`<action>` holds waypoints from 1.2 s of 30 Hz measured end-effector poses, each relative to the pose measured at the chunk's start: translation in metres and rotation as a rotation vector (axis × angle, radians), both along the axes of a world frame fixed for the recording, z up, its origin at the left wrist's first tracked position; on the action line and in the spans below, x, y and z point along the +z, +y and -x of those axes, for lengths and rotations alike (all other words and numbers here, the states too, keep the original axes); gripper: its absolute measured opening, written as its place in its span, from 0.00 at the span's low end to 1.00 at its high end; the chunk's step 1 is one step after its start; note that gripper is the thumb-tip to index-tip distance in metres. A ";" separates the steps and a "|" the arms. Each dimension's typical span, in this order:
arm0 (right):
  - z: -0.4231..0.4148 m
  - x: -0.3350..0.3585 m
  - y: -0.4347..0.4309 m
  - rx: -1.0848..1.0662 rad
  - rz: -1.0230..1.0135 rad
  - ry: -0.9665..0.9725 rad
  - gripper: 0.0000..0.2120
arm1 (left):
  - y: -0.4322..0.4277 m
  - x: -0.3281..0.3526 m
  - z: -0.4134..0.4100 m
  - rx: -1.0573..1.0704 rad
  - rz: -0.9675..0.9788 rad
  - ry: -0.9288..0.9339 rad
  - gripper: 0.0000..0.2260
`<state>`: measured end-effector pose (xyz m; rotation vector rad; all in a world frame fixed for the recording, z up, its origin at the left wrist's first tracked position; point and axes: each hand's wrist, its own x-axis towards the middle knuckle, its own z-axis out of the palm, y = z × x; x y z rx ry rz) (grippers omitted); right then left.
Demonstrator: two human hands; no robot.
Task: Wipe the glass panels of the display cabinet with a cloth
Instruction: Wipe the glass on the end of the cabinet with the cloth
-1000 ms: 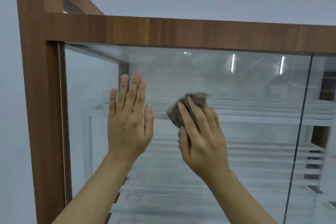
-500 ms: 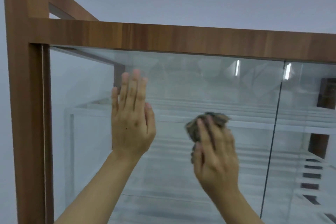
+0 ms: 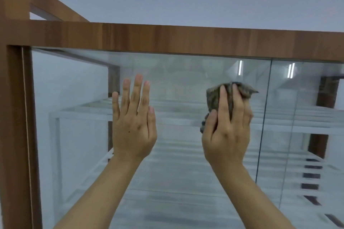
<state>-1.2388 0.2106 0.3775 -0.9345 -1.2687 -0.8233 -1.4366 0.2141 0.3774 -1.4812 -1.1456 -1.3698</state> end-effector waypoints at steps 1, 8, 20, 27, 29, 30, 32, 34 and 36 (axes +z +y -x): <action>0.008 0.022 0.003 -0.003 -0.018 0.073 0.22 | 0.000 0.000 -0.001 0.000 0.003 0.002 0.24; 0.037 -0.022 -0.006 0.042 0.043 -0.291 0.23 | 0.000 0.000 0.004 -0.008 0.005 0.018 0.24; 0.051 -0.036 -0.006 0.061 0.046 -0.318 0.23 | 0.001 0.000 0.005 -0.016 -0.001 0.015 0.24; 0.006 0.037 0.007 -0.003 -0.050 0.131 0.21 | 0.001 -0.002 -0.001 0.016 -0.009 -0.003 0.25; 0.029 0.052 0.004 0.033 -0.056 0.122 0.22 | 0.001 -0.002 0.000 0.021 -0.012 0.001 0.25; 0.037 0.039 0.003 0.057 -0.036 0.011 0.22 | 0.001 -0.001 0.001 0.024 -0.015 0.004 0.25; 0.035 -0.016 -0.004 0.074 0.045 -0.300 0.23 | 0.001 -0.001 0.002 0.032 -0.017 0.005 0.25; 0.007 -0.061 -0.013 0.049 0.084 -0.444 0.24 | 0.001 -0.001 0.002 0.033 -0.009 0.005 0.25; -0.025 -0.060 -0.011 0.038 0.058 -0.336 0.23 | 0.000 -0.001 -0.001 0.039 0.002 -0.009 0.25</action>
